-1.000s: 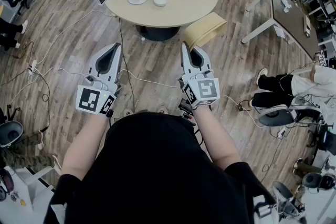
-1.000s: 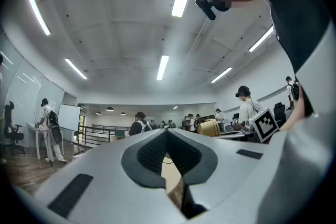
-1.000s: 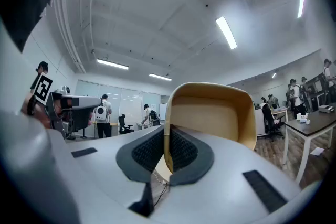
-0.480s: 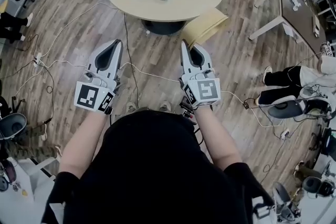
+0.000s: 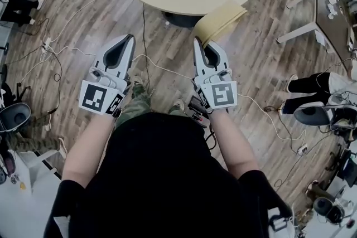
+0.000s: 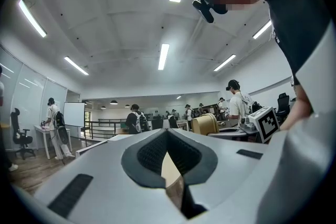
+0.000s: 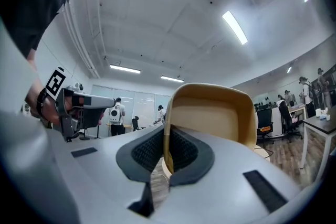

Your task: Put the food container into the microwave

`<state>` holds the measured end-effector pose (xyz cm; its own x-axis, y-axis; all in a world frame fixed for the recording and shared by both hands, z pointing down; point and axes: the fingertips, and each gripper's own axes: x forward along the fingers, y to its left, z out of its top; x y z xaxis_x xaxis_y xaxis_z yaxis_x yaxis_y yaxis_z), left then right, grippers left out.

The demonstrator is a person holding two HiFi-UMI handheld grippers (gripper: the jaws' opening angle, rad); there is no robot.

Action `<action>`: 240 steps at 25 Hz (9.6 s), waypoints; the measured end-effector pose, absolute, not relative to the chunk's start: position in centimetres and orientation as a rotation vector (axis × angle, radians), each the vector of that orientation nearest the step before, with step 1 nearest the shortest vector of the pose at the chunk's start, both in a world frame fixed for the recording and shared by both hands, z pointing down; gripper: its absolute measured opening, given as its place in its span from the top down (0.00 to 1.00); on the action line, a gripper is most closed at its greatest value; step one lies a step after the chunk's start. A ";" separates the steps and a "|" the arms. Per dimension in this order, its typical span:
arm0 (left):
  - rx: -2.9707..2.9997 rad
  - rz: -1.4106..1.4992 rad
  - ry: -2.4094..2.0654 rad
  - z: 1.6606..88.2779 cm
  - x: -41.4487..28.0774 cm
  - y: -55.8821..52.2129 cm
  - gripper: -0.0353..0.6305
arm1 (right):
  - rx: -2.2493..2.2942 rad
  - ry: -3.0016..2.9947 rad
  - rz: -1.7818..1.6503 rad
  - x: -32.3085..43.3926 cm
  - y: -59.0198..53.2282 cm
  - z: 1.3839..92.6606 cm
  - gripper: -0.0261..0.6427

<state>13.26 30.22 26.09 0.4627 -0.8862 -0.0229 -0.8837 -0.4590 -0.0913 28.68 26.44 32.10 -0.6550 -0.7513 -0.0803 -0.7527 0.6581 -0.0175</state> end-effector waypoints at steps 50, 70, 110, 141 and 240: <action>-2.819 0.241 1.253 27.2 -8.2 3.6 0.92 | -1.649 2.739 0.203 7.2 6.2 29.9 0.92; -2.756 0.192 1.367 27.3 -8.6 -7.3 0.92 | -1.497 2.810 0.263 6.0 -7.0 29.5 0.92; -2.856 0.098 1.459 33.8 -11.1 -23.2 0.92 | -1.028 3.427 0.328 -3.9 -27.9 41.1 0.92; -2.894 0.080 1.493 35.8 -12.2 -23.8 0.92 | -0.662 4.068 0.112 -1.7 -29.3 57.4 0.92; -2.989 0.202 1.077 30.5 -5.4 -22.3 0.92 | -2.056 2.793 0.235 4.9 -21.8 34.5 0.94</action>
